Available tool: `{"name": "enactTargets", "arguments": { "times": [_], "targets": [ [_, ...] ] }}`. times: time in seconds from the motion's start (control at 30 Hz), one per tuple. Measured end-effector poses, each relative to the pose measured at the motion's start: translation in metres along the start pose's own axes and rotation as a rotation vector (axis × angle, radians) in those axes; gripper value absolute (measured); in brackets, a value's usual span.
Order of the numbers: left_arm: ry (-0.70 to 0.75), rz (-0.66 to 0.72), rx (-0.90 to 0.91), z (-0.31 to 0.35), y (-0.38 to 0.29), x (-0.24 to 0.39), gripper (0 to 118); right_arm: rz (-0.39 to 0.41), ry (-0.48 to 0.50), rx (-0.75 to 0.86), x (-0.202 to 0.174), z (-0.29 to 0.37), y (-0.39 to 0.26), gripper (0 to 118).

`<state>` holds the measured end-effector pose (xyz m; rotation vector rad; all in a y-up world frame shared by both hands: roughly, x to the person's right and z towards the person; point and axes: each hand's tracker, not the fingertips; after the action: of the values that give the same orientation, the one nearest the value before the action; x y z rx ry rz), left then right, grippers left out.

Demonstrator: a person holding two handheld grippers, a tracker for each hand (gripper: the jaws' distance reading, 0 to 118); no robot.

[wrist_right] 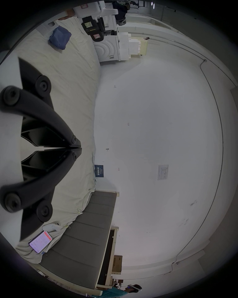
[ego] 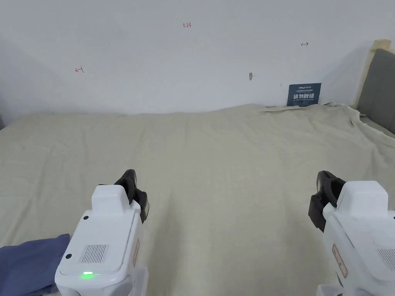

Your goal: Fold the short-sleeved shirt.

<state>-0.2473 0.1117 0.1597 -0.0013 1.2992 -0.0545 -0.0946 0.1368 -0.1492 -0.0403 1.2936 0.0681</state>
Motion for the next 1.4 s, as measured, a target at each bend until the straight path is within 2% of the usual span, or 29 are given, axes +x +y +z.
{"name": "enactTargets", "arguments": {
  "times": [1.4],
  "targets": [
    [0.014, -0.014, -0.012, -0.0008, -0.0038, -0.0055, 0, 0.008, 0.002, 0.005, 0.0021, 0.0018, 0.0009, 0]
  ]
}}
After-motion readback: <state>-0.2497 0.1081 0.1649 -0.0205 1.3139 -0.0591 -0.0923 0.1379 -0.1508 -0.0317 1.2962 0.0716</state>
